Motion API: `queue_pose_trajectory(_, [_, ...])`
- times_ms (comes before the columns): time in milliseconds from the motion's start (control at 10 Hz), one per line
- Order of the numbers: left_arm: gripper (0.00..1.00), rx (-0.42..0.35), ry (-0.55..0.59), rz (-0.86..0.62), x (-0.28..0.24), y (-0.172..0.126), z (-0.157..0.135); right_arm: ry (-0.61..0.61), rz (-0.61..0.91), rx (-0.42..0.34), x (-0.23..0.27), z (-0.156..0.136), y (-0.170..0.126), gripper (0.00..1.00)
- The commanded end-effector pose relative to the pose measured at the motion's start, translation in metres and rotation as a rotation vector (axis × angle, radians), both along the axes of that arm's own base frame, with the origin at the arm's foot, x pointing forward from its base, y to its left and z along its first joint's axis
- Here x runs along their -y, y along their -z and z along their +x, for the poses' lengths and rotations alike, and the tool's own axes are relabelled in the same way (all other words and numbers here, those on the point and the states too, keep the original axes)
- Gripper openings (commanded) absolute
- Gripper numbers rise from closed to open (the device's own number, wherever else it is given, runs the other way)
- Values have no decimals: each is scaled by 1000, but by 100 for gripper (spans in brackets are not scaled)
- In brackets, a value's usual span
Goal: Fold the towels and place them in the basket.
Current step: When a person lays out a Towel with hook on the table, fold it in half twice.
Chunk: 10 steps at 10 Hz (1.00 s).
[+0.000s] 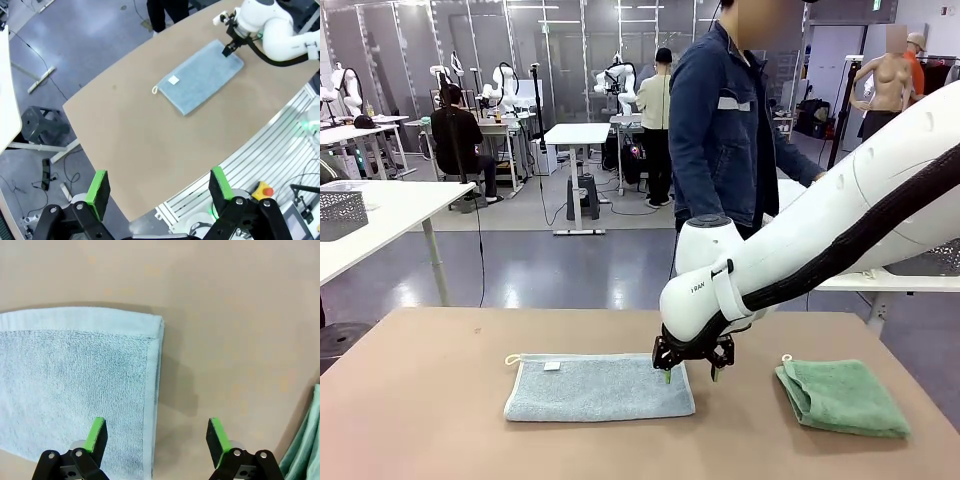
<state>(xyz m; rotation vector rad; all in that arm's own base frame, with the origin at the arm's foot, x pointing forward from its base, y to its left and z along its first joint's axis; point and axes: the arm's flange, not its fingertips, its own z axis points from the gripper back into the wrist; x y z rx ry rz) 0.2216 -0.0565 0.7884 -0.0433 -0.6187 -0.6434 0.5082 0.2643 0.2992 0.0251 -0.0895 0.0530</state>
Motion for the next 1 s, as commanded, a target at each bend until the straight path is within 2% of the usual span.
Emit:
queue_pose_trajectory(0, [100,-3,-48,-1,-3,-4,-9,34,-33,5,-11,4,3,100])
queue_pose_trajectory(200, [100,12,-8,-9,-4,-3,-6,37,-33,5,-12,5,6,100])
queue_pose_trajectory(700, [100,12,-8,-9,-4,-3,-6,22,5,-5,-15,4,11,100])
queue_pose_trajectory(800, [100,12,-8,-9,-4,-3,-6,13,15,-10,-15,4,12,67])
queue_pose_trajectory(900, [100,12,-8,-9,-4,-3,-6,12,25,-21,-13,3,14,45])
